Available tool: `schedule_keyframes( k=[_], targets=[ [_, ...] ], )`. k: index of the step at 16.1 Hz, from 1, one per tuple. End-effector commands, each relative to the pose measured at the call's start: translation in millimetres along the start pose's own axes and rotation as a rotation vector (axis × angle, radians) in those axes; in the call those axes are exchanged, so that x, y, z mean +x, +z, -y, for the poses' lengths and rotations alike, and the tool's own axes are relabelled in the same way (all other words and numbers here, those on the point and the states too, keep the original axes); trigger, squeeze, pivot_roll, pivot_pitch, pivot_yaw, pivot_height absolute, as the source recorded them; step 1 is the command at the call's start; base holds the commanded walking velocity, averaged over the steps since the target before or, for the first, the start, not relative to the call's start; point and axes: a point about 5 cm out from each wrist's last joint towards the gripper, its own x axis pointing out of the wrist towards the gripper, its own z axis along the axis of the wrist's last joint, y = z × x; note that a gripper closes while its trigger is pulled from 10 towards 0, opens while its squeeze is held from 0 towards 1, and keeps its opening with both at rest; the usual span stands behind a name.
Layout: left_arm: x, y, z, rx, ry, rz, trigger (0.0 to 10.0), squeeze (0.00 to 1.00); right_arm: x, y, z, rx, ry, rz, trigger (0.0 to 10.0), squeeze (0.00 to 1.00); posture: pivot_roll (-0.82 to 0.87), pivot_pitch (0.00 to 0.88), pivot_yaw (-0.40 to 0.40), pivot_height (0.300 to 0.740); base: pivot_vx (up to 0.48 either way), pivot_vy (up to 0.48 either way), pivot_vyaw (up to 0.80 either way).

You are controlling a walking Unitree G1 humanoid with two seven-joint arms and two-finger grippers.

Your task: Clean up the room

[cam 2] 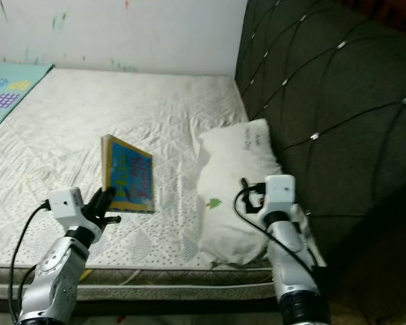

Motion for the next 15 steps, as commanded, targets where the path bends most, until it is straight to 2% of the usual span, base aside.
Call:
schedule_keyframes(
  k=[1, 6, 15],
  targets=[
    [2.1, 11.1, -2.1, 0.014, -0.004, 0.045, 10.0, 0.0, 2.0, 4.9, -2.0, 0.0, 0.002, 0.016, 10.0, 0.0, -0.11, 0.0, -0.048, 0.74, 0.0, 0.0, 0.0],
    [1.9, 11.5, 0.8, 0.002, -0.025, 0.055, 10.0, 0.0, 1.5, 4.8, -1.2, -0.003, 0.002, 0.016, 10.0, 0.0, -0.11, 0.0, -0.048, 0.74, 0.0, 0.0, 0.0],
    [1.1, 10.4, 0.6, 0.008, -0.032, 0.045, 10.0, 0.0, 2.4, 4.7, -1.5, -0.004, 0.007, 0.018, 10.0, 0.0, -0.11, 0.0, -0.048, 0.74, 0.305, 0.0, 0.0]
  ],
)
